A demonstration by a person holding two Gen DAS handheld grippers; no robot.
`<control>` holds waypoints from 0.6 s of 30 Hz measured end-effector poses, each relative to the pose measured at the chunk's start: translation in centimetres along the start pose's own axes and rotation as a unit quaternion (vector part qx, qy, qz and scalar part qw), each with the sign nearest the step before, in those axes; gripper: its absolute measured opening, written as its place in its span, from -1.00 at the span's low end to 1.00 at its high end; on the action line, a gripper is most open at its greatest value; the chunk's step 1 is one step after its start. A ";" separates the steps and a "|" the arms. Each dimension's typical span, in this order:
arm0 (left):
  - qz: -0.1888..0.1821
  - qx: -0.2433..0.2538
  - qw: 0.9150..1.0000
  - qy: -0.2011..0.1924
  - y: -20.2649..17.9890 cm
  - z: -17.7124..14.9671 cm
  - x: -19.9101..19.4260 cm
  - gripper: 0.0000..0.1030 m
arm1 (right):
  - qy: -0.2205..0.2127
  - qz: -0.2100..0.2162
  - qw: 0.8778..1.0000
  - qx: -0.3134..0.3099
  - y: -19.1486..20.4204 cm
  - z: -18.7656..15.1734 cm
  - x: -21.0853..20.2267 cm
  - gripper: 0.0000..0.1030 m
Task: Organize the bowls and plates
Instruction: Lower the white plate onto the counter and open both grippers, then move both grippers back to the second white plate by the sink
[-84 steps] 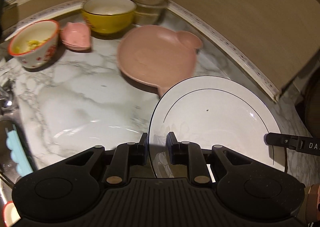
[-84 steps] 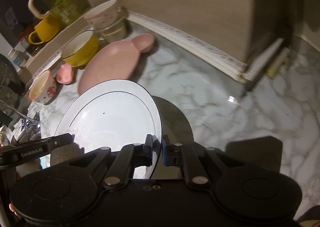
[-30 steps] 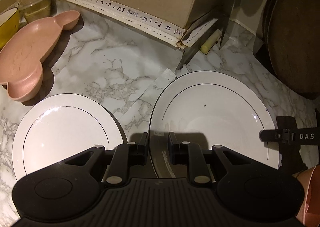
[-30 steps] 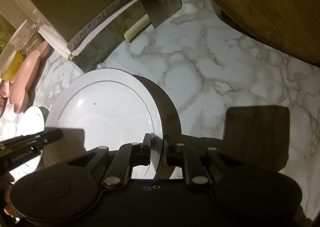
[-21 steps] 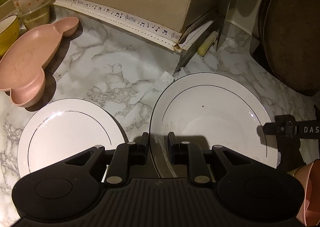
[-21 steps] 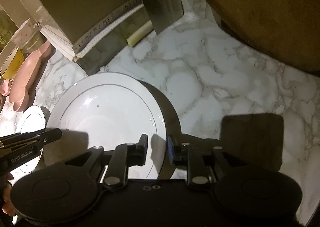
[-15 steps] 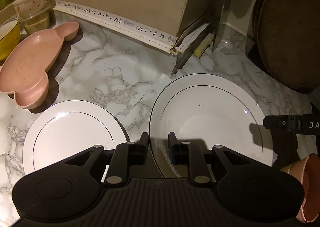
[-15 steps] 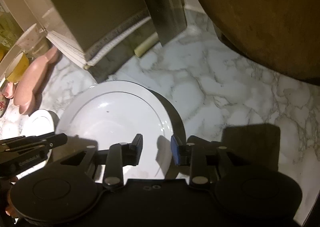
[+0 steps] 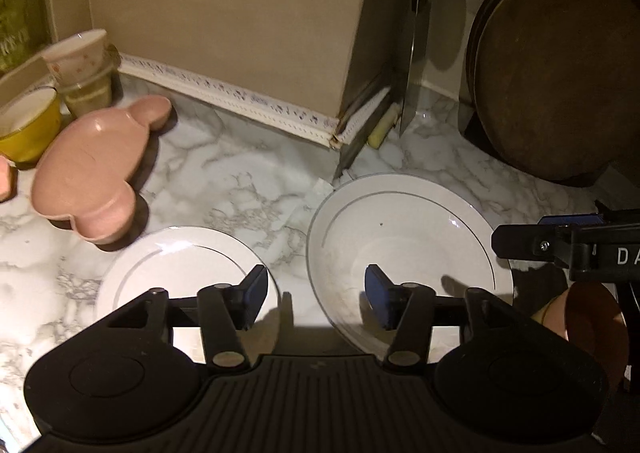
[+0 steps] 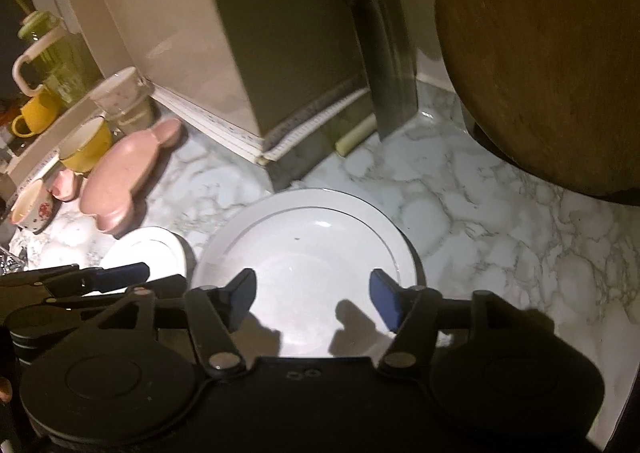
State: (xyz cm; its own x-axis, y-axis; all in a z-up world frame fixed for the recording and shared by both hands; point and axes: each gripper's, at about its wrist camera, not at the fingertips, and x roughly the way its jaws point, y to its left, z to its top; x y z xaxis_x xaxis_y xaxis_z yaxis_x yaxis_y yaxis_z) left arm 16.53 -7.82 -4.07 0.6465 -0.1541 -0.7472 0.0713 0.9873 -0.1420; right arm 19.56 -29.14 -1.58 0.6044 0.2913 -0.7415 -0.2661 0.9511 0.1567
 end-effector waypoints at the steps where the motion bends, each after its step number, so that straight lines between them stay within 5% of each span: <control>1: 0.000 0.002 1.000 -0.002 0.2 -0.1 -0.4 0.02 | -0.004 0.001 1.000 -0.001 0.4 -0.1 -0.2 0.28; 6: 0.006 0.002 1.000 -0.017 1.6 -0.7 -2.3 0.04 | -0.028 0.002 1.000 -0.012 2.5 -0.8 -1.4 0.53; 11: 0.015 -0.005 0.999 -0.036 3.8 -1.4 -4.3 0.34 | -0.050 0.007 0.998 -0.025 4.7 -1.4 -2.2 0.83; 18: 0.030 -0.025 0.998 -0.048 7.5 -2.2 -6.3 0.55 | -0.083 0.024 0.994 -0.061 8.3 -2.1 -2.6 0.99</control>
State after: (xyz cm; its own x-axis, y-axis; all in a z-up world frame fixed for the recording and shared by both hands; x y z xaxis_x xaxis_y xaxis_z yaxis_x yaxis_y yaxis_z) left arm 11.31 0.47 -1.87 0.7185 -0.0889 -0.6898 -0.0063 0.9909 -0.1342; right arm 14.18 -22.25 0.30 0.7017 0.3594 -0.6152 -0.3812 0.9189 0.1020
